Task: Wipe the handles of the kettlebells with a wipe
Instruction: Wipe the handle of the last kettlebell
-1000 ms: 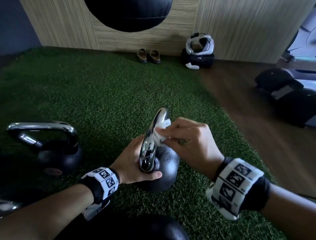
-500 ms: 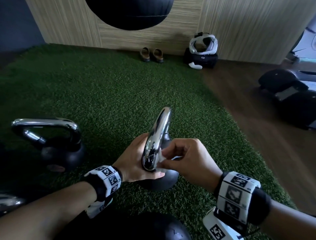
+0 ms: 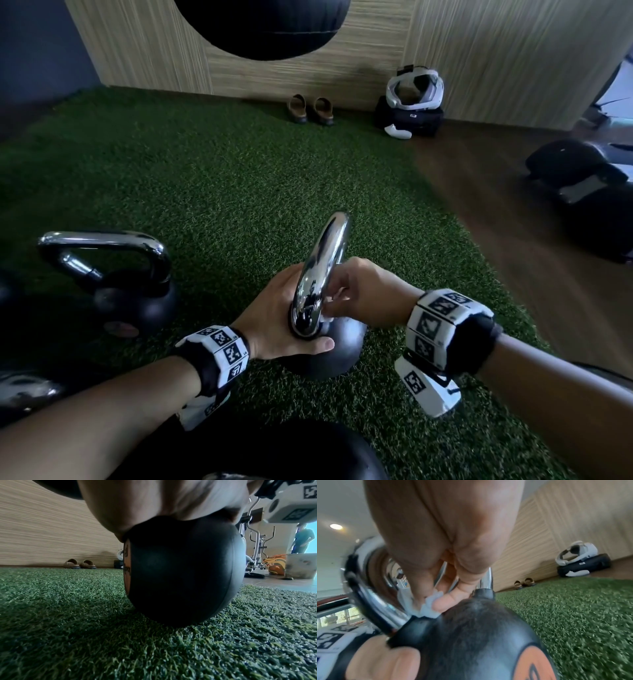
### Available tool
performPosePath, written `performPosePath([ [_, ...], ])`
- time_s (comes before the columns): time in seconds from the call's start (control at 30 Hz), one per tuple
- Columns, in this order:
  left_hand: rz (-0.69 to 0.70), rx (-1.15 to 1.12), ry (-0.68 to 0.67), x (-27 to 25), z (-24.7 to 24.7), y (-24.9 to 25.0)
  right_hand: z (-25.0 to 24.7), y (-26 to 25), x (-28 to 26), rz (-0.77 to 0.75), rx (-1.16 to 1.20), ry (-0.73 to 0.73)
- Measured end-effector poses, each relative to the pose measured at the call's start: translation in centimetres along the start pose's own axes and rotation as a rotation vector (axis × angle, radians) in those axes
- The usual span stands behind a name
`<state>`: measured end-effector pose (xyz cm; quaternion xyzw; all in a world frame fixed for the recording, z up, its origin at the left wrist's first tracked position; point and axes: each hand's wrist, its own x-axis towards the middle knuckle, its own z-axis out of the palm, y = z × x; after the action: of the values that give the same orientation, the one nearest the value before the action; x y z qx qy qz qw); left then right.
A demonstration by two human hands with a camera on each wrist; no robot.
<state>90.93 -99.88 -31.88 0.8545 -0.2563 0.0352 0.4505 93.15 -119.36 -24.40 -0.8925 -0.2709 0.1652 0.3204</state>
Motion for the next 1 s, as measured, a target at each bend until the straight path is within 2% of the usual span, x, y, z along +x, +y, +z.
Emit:
performPosePath([
  [0.17,-0.019,-0.029,0.015,0.0,0.1,-0.1,-0.8,0.4,0.0,-0.089,0.185,-0.106],
  [0.33,-0.042,-0.04,0.019,-0.2,0.3,-0.4,0.1,1.5,0.3,-0.051,0.191,-0.088],
  [0.5,-0.058,-0.071,0.002,-0.2,0.3,-1.0,0.2,2.3,-0.8,-0.057,0.665,-0.166],
  [0.6,-0.015,-0.071,-0.015,0.2,0.4,-0.9,0.8,2.9,-0.9,0.008,1.163,-0.156],
  [0.67,0.028,-0.073,-0.032,0.5,0.3,-0.8,1.3,3.2,-0.4,0.02,1.371,-0.134],
  [0.77,0.064,-0.065,-0.045,0.7,0.1,-0.3,2.0,3.2,-0.4,-0.02,1.425,-0.17],
  [0.87,0.04,-0.077,-0.037,0.5,0.5,-0.9,1.6,3.2,-0.6,-0.029,1.408,-0.172],
  [1.0,-0.027,-0.05,0.033,0.2,0.5,-1.6,0.7,2.9,0.7,0.043,1.463,0.068],
])
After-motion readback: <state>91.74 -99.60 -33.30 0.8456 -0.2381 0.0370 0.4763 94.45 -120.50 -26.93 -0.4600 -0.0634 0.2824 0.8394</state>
